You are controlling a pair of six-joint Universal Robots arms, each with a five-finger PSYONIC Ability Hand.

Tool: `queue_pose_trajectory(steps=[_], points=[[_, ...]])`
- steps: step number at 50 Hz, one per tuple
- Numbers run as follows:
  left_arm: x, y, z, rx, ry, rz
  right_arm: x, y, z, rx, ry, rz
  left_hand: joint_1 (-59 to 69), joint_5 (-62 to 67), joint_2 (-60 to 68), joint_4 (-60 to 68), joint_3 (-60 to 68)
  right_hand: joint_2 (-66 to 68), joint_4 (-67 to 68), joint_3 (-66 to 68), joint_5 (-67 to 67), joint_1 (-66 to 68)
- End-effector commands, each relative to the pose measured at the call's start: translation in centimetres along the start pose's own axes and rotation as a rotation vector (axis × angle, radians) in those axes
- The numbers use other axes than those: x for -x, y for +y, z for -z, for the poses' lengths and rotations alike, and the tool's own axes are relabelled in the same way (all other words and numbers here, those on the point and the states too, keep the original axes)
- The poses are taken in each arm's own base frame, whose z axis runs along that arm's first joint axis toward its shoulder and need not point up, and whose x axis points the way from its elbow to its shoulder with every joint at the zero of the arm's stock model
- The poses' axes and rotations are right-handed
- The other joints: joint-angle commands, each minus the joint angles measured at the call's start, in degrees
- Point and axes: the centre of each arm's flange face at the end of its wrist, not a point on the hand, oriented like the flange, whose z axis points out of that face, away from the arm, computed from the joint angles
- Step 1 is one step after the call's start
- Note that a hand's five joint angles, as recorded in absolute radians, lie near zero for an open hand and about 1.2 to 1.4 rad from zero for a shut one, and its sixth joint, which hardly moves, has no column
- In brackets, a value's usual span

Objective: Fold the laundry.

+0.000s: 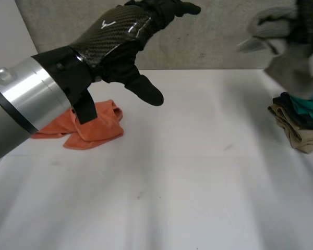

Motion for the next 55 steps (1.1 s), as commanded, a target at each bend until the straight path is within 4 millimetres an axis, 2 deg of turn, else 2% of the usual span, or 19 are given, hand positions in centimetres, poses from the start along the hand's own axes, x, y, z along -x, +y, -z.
queue_pose_trajectory(steps=[1, 3, 4, 7, 10, 13, 18, 20, 24, 25, 27, 33, 37, 43, 47, 51, 52, 53, 55], points=[[-1.3, 1.8, -0.4, 0.048, 0.039, 0.021, -10.3, 7.7, -0.9, 0.094, 0.053, -0.024, 0.99, -2.71, -1.01, -1.48, -1.68, 15.49, 11.53, 14.75, 16.51, 22.86], [-1.9, 2.5, -0.4, 0.068, 0.057, 0.019, -12.0, 9.6, -0.6, 0.121, 0.056, -0.036, 0.99, -2.71, -1.01, -1.48, -1.68, 15.49, 11.53, 14.75, 16.51, 22.86], [-2.1, 2.8, -0.4, 0.077, 0.063, 0.014, -13.4, 11.3, -0.3, 0.145, 0.053, -0.049, 0.99, -2.71, -1.01, -1.48, -1.68, 15.49, 11.53, 14.75, 16.51, 22.86], [-2.6, 3.4, -0.4, 0.098, 0.072, 0.004, -14.9, 14.5, 0.7, 0.2, 0.037, -0.071, 0.99, -2.71, -1.01, -1.48, -1.68, 15.49, 11.53, 14.75, 16.51, 22.86], [-2.8, 4.0, -0.4, 0.116, 0.077, -0.001, -16.8, 19.0, 2.8, 0.284, 0.032, -0.058, 0.99, -2.71, -1.01, -1.48, -1.68, 15.49, 11.53, 14.75, 16.51, 22.86], [-2.8, 4.4, -0.4, 0.129, 0.076, -0.002, -17.5, 21.4, 4.3, 0.338, 0.024, -0.053, 0.99, -2.71, -1.01, -1.48, -1.68, 15.49, 11.53, 14.75, 16.51, 22.86], [-2.7, 4.6, -0.6, 0.138, 0.076, -0.002, -16.5, 22.2, 5.5, 0.365, -0.057, -0.065, 0.99, -2.71, -1.01, -1.48, -1.68, 15.49, 11.53, 14.75, 16.51, 22.86], [-2.8, 4.6, -0.6, 0.139, 0.074, -0.001, -15.8, 21.6, 5.4, 0.355, -0.093, -0.064, 0.99, -2.71, -1.01, -1.48, -1.68, 15.49, 11.53, 14.75, 16.51, 22.86], [-3.2, 4.4, -0.6, 0.139, 0.081, 0.0, -15.8, 20.2, 4.8, 0.326, -0.095, -0.042, 0.99, -2.71, -1.01, -1.48, -1.68, 15.49, 11.53, 14.75, 16.51, 22.86], [-3.2, 4.4, -0.6, 0.14, 0.081, 0.001, -15.9, 19.9, 4.7, 0.325, -0.086, -0.035, 0.99, -2.71, -1.01, -1.48, -1.68, -1.67, -5.63, -2.41, -0.65, 5.7], [-3.3, 4.2, -0.6, 0.136, 0.083, -0.002, -16.7, 18.8, 4.5, 0.326, -0.032, -0.015, 0.99, -2.71, -1.01, -1.48, -1.68, -54.51, -58.47, -55.25, -53.49, -47.14], [-3.4, 4.0, -0.5, 0.128, 0.081, -0.007, -19.8, 14.8, 4.9, 0.333, 0.134, -0.019, 0.99, -2.71, -1.01, -1.48, -1.68, -54.51, -58.47, -55.25, -53.49, -47.14], [-3.4, 3.9, -0.4, 0.128, 0.078, -0.003, -21.3, 12.5, 6.5, 0.402, 0.164, -0.094, 0.99, -2.71, -1.01, -1.48, -1.68, -54.51, -58.47, -55.25, -53.49, -47.14], [-3.5, 4.4, -0.1, 0.141, 0.075, 0.007, -23.9, 11.6, 8.9, 0.576, 0.217, -0.08, 0.99, -2.71, -1.01, -1.48, -1.68, -54.51, -58.47, -55.25, -53.49, -47.14], [-3.5, 4.7, 0.0, 0.145, 0.071, 0.01, -26.7, 11.0, 9.9, 0.702, 0.271, 0.071, 0.99, -2.71, -1.01, -1.48, -1.68, -54.51, -58.47, -55.25, -53.49, -47.14], [-3.5, 3.9, 0.0, 0.12, 0.065, -0.006, -29.9, 9.1, 8.9, 0.731, 0.438, 0.327, 0.99, -2.71, -1.01, -1.48, -1.68, -54.51, -58.47, -55.25, -53.49, -47.14], [-3.5, 3.2, -0.1, 0.098, 0.061, -0.018, -30.3, 8.0, 7.9, 0.696, 0.513, 0.395, 0.99, -2.71, -1.01, -1.48, -1.68, -54.51, -58.47, -55.25, -53.49, -47.14], [-3.5, 2.7, -0.2, 0.082, 0.055, -0.025, -30.1, 7.3, 7.1, 0.661, 0.538, 0.419, 0.99, -2.71, -1.01, -1.48, -1.68, -54.51, -58.47, -55.25, -53.49, -47.14], [-3.3, 0.9, -0.6, 0.021, 0.029, -0.049, -28.6, 4.6, 4.7, 0.518, 0.58, 0.462, 0.99, -2.71, -1.01, -1.48, -1.68, -54.51, -58.47, -55.25, -53.49, -47.14]])
